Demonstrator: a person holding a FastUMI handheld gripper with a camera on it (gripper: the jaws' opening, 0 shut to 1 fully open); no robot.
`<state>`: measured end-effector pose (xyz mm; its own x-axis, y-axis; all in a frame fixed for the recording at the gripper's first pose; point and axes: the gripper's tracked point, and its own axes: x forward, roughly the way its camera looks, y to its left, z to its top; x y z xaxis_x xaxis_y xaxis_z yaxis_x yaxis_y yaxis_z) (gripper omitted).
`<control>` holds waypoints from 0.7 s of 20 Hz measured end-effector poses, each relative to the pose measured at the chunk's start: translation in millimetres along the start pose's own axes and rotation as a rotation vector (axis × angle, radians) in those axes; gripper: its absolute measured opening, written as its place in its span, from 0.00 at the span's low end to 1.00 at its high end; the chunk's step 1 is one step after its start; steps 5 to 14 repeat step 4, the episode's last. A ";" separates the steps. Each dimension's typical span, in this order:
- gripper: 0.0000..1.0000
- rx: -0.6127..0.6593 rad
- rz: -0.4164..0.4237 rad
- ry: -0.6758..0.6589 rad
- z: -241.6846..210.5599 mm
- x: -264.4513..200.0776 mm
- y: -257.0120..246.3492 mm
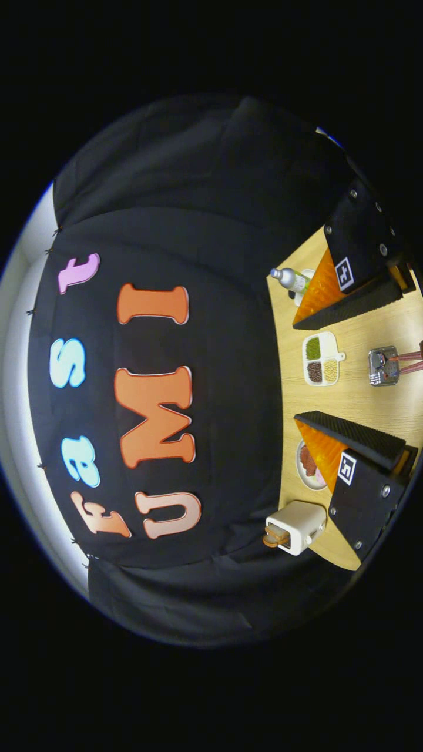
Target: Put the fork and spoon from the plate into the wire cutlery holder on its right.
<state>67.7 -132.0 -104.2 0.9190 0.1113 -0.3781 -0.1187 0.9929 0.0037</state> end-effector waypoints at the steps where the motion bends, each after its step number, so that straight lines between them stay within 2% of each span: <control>1: 0.84 -0.010 0.000 -0.038 8.1 -4.3 1.4; 4: 0.84 -0.019 -0.006 -0.136 25.6 -11.1 13.2; 14: 0.84 -0.019 -0.006 -0.136 25.6 -11.1 13.2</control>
